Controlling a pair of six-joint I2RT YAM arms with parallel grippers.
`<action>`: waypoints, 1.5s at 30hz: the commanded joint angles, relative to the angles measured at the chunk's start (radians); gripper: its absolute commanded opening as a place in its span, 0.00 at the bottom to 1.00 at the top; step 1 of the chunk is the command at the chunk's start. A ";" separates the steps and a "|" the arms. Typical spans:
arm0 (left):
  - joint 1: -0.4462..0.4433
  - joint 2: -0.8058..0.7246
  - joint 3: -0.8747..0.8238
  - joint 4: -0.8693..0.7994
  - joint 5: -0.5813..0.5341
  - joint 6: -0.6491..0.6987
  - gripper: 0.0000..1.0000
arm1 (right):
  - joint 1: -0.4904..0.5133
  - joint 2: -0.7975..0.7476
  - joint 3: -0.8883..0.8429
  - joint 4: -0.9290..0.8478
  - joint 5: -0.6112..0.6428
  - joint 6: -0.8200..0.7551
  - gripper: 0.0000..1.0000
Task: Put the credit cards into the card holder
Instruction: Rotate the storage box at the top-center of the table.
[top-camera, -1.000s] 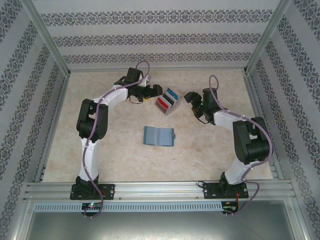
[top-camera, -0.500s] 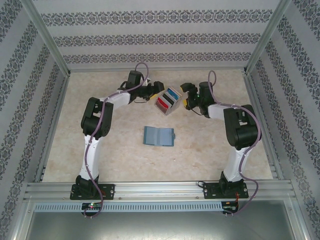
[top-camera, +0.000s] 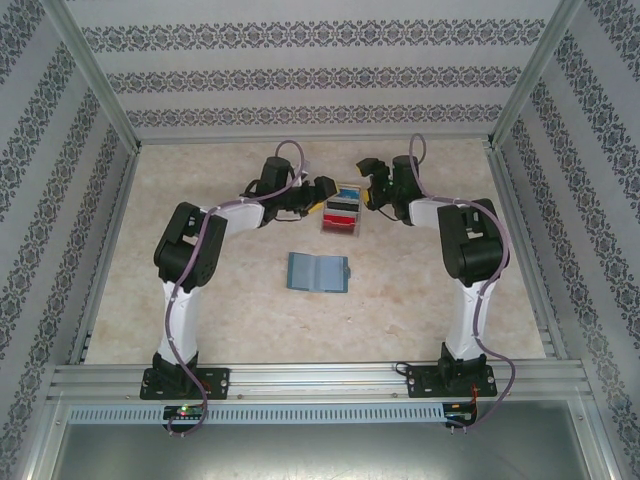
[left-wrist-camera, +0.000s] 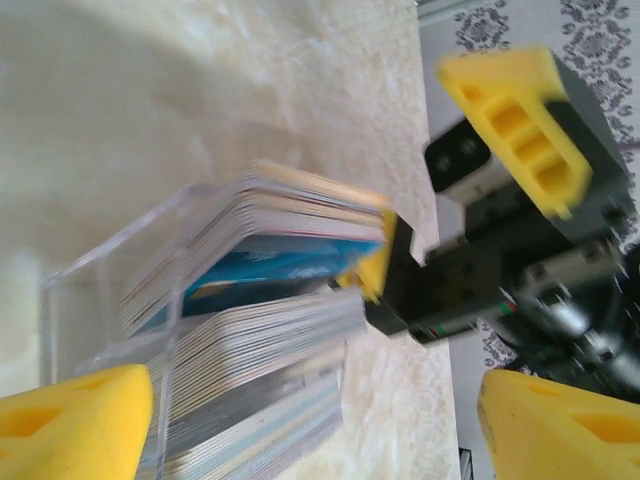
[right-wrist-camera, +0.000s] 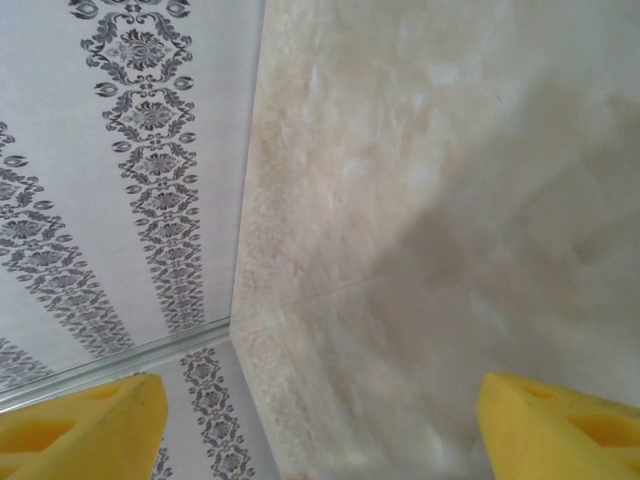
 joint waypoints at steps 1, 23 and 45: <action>-0.107 -0.049 -0.040 0.152 -0.032 -0.040 0.85 | 0.035 0.060 0.077 0.020 0.038 -0.042 0.80; -0.153 -0.340 -0.079 -0.347 -0.140 0.288 0.89 | -0.102 -0.228 -0.035 -0.401 -0.032 -0.574 0.79; -0.044 -0.137 0.029 -0.246 -0.056 0.271 0.92 | -0.016 -0.204 -0.141 -0.266 -0.099 -0.418 0.80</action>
